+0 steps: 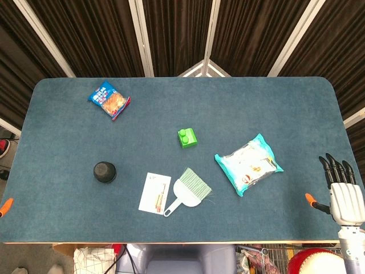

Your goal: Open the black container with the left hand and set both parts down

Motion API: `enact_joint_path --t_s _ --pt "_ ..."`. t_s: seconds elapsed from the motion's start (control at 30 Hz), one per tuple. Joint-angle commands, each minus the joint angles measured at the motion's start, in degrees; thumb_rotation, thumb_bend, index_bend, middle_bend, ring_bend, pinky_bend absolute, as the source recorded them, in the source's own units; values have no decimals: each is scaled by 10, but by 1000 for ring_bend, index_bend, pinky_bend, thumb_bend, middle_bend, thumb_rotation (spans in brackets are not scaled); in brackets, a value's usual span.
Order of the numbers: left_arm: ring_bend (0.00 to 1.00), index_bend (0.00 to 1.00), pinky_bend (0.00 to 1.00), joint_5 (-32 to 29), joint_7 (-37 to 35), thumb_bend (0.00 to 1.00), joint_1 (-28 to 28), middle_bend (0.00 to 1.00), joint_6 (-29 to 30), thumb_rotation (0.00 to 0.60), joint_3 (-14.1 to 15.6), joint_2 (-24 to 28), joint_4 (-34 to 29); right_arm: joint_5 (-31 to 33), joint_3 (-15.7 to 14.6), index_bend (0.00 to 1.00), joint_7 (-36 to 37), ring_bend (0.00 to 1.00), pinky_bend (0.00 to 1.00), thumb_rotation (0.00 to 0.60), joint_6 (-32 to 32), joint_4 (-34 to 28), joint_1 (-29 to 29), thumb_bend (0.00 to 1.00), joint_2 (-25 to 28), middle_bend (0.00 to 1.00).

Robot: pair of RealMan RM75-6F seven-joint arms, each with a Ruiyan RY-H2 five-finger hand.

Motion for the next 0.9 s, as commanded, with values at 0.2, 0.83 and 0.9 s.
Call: enact_joint_path --t_s 0.2,0.83,0.9 --pt "0 100 0 5 -2 352 4 6 8 600 0 0 -5 0 -1 0 4 106 36 600 7 -3 -6 209 6 30" --pt "0 44 0 11 -65 204 -39 0 -72 600 -1 -10 27 -2 -10 0 15 106 36 600 -7 -14 -6 209 16 30" --pt "0 40 0 11 -89 198 -57 0 -102 600 -4 -14 31 -2 -10 0 20 106 36 600 -7 -12 -6 209 17 30"
